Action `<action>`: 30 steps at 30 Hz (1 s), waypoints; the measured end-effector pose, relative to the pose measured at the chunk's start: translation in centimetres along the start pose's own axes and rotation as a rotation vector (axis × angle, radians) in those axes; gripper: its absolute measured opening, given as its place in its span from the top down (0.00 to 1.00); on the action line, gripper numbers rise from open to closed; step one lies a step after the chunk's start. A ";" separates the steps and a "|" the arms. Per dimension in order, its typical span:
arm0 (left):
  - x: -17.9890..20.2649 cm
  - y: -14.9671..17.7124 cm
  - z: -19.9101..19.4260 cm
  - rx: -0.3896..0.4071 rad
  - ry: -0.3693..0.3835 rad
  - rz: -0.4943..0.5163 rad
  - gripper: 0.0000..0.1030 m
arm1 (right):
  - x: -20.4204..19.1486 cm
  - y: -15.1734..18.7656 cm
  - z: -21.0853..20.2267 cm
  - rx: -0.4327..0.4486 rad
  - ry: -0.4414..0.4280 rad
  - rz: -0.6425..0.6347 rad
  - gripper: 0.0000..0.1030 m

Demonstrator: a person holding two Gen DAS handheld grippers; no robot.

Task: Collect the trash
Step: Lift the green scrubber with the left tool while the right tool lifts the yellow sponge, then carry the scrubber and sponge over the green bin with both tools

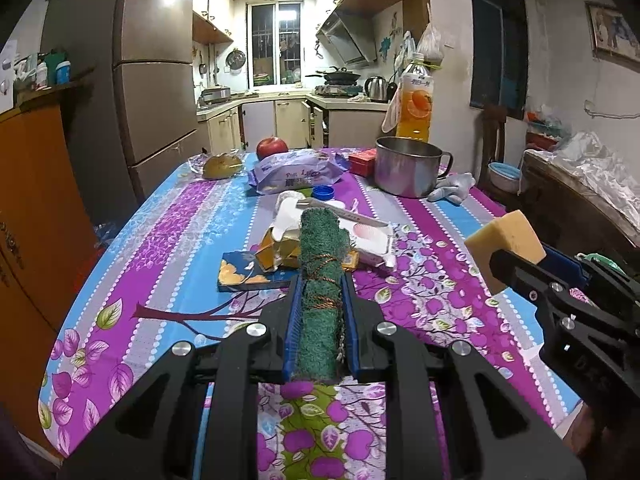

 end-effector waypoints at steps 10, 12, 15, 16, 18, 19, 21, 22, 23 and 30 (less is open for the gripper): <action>4.4 -2.9 -0.3 0.049 0.065 0.027 0.83 | 4.6 -2.5 -3.6 0.059 0.096 0.019 0.62; 5.6 -3.5 -0.3 0.057 0.082 0.036 0.83 | 6.3 -3.1 -4.7 0.073 0.124 0.031 0.62; 8.1 -4.7 -0.3 0.073 0.115 0.057 0.83 | 8.8 -3.9 -6.2 0.088 0.167 0.045 0.62; 8.8 -5.1 -0.3 0.077 0.124 0.062 0.83 | 9.5 -4.0 -6.6 0.090 0.180 0.048 0.62; 10.7 -5.9 -0.3 0.088 0.147 0.080 0.83 | 11.4 -4.2 -7.6 0.096 0.210 0.058 0.62; 11.5 -6.1 -0.4 0.092 0.156 0.086 0.83 | 12.4 -4.3 -8.1 0.098 0.225 0.066 0.62; 13.2 -6.7 -0.5 0.100 0.181 0.099 0.83 | 14.3 -4.4 -9.0 0.101 0.252 0.078 0.62; 14.3 -7.1 -0.5 0.104 0.196 0.107 0.83 | 15.0 -4.4 -9.3 0.103 0.263 0.083 0.62; 15.5 -7.6 -0.5 0.108 0.212 0.115 0.83 | 16.2 -4.5 -10.0 0.105 0.281 0.090 0.62; 23.1 -9.3 -0.6 0.124 0.325 0.159 0.83 | 23.9 -4.3 -14.6 0.115 0.402 0.146 0.62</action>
Point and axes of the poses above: each gripper's, at about its wrist camera, not at the fingertips, and z roughly the way its jaws point, x to its right, y to its underside, the point moved 10 cm from there along z, roughly the way its jaws point, and after that the axes turned 9 degrees about z, right-handed, at the moved point
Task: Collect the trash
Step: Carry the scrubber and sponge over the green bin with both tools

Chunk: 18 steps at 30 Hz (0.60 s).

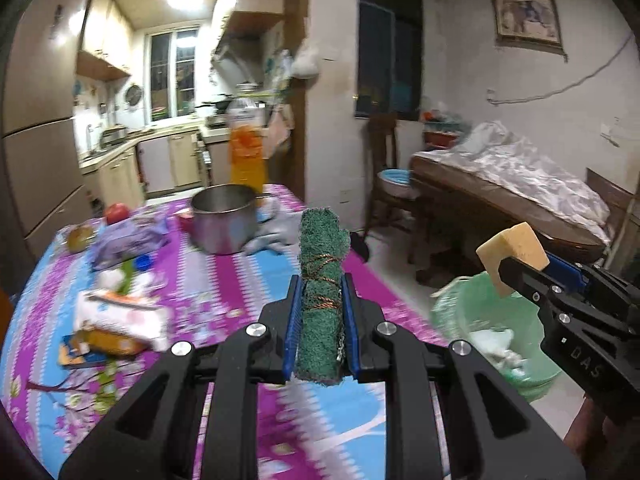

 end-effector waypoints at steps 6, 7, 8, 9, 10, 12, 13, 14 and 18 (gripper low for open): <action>6.5 -1.3 2.3 -0.007 0.108 0.043 0.83 | 8.0 -0.8 -0.7 -0.011 0.104 0.051 0.62; 7.4 -1.4 2.6 -0.008 0.122 0.052 0.83 | 9.2 -0.9 -0.8 -0.012 0.120 0.059 0.62; 8.1 -1.6 2.7 -0.009 0.133 0.058 0.83 | 10.4 -1.0 -0.8 -0.014 0.133 0.068 0.62; 8.9 -1.6 2.8 -0.010 0.144 0.065 0.83 | 11.2 -1.0 -0.8 -0.017 0.141 0.073 0.62; 9.9 -1.8 3.1 -0.011 0.160 0.074 0.83 | 12.3 -1.2 -0.8 -0.018 0.152 0.078 0.62; 11.5 -1.9 3.4 -0.016 0.187 0.085 0.83 | 14.4 -1.4 -0.9 -0.026 0.173 0.087 0.62; 12.4 -2.0 3.6 -0.021 0.203 0.094 0.83 | 15.3 -1.3 -0.9 -0.034 0.181 0.092 0.62; 13.2 -2.0 3.9 -0.029 0.218 0.100 0.83 | 16.2 -1.2 -0.9 -0.045 0.190 0.097 0.62; 16.6 -2.1 4.9 -0.064 0.274 0.117 0.83 | 19.2 -0.6 0.0 -0.105 0.217 0.129 0.62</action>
Point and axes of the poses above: each gripper's, at about its wrist camera, not at the fingertips, and z roughly the way its jaws point, x to its right, y to its underside, the point moved 10 cm from there along z, roughly the way its jaws point, and after that the axes turned 9 degrees about z, right-handed, at the moved point
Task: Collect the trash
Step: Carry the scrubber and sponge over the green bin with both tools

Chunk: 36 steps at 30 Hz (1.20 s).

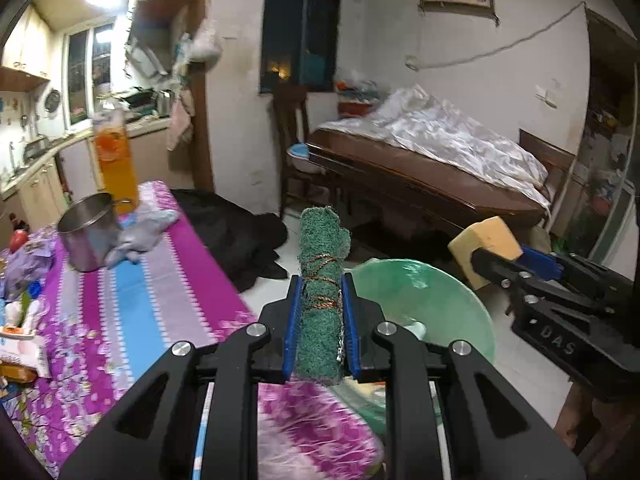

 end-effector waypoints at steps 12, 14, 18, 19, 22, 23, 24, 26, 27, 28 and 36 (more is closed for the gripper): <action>4.2 1.0 6.9 -0.209 0.112 0.014 0.83 | 5.1 3.2 6.6 -0.317 0.012 0.072 0.62; 4.6 1.8 8.2 -0.255 0.130 0.011 0.83 | 5.5 4.1 7.8 -0.355 0.024 0.077 0.63; 5.1 3.2 10.2 -0.328 0.152 0.009 0.83 | 6.0 5.5 9.1 -0.405 0.024 0.099 0.62; 5.2 3.3 10.5 -0.334 0.149 0.010 0.83 | 6.2 5.7 9.3 -0.411 0.025 0.102 0.63; 5.3 3.7 10.7 -0.342 0.153 0.006 0.83 | 6.2 6.1 9.5 -0.413 0.026 0.106 0.62; 5.3 3.7 10.7 -0.342 0.152 0.007 0.83 | 6.2 6.2 9.6 -0.412 0.027 0.104 0.62; 5.4 3.7 10.7 -0.341 0.154 0.006 0.83 | 6.1 6.2 9.6 -0.412 0.025 0.102 0.62; 5.4 3.5 10.7 -0.337 0.152 0.009 0.83 | 6.0 6.2 9.7 -0.411 0.022 0.098 0.62; 5.5 3.4 10.7 -0.336 0.151 0.009 0.83 | 6.0 6.2 9.6 -0.410 0.020 0.098 0.62; 5.5 3.3 10.7 -0.335 0.151 0.007 0.83 | 6.0 6.2 9.7 -0.409 0.019 0.098 0.62; 5.4 3.2 11.0 -0.338 0.146 0.003 0.82 | 6.0 6.2 9.7 -0.406 0.022 0.094 0.62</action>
Point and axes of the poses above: each gripper's, at about its wrist camera, not at the fingertips, and z roughly the way its jaws point, x to its right, y to its underside, the point moved 10 cm from there along z, roughly the way its jaws point, and after that the axes turned 9 degrees about z, right-handed, at the moved point
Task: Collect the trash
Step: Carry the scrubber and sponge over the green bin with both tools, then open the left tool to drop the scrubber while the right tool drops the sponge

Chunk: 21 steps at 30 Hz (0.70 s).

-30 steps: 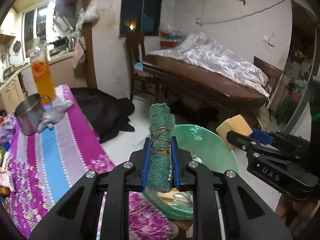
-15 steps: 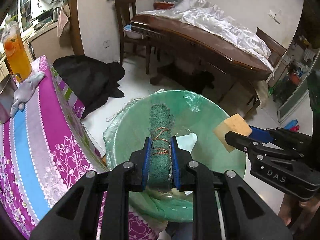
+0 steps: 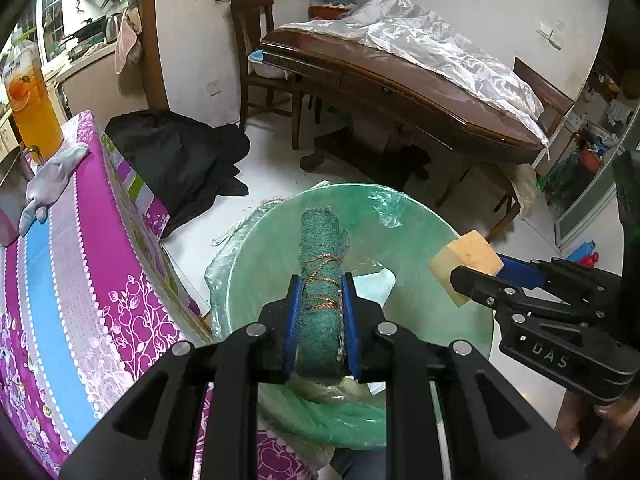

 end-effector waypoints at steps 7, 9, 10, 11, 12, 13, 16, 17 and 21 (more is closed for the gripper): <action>-1.7 0.3 0.4 -0.014 -0.029 -0.022 0.82 | 1.5 -0.2 -0.1 0.009 0.019 0.021 0.62; -2.2 0.5 0.5 -0.018 -0.031 -0.031 0.82 | 1.9 -0.1 0.0 0.004 0.022 0.028 0.62; -2.3 0.5 0.6 -0.018 -0.035 -0.032 0.82 | 2.0 0.0 0.1 0.003 0.023 0.028 0.62; -2.3 0.5 0.6 -0.018 -0.034 -0.033 0.82 | 2.1 0.0 0.3 0.000 0.021 0.030 0.62; -2.2 0.5 0.6 -0.019 -0.033 -0.032 0.82 | 2.1 0.0 0.3 -0.001 0.019 0.031 0.62; -2.2 0.5 0.7 -0.018 -0.034 -0.031 0.82 | 2.0 0.0 0.4 -0.001 0.018 0.030 0.62; -2.0 0.5 0.8 -0.019 -0.033 -0.028 0.81 | 1.9 0.1 0.4 0.001 0.017 0.029 0.62; -2.0 0.5 0.8 -0.018 -0.035 -0.028 0.81 | 1.9 0.1 0.4 0.002 0.017 0.031 0.62; -2.2 0.4 0.9 -0.017 -0.040 -0.034 0.64 | 2.0 -0.2 0.2 0.014 0.010 0.038 0.44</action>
Point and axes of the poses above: each gripper's, at about its wrist camera, not at the fingertips, and z roughly the way its jaws point, x to its right, y to its underside, the point moved 10 cm from there along z, roughly the way its jaws point, and after that the axes turned 9 degrees about z, right-handed, at the moved point
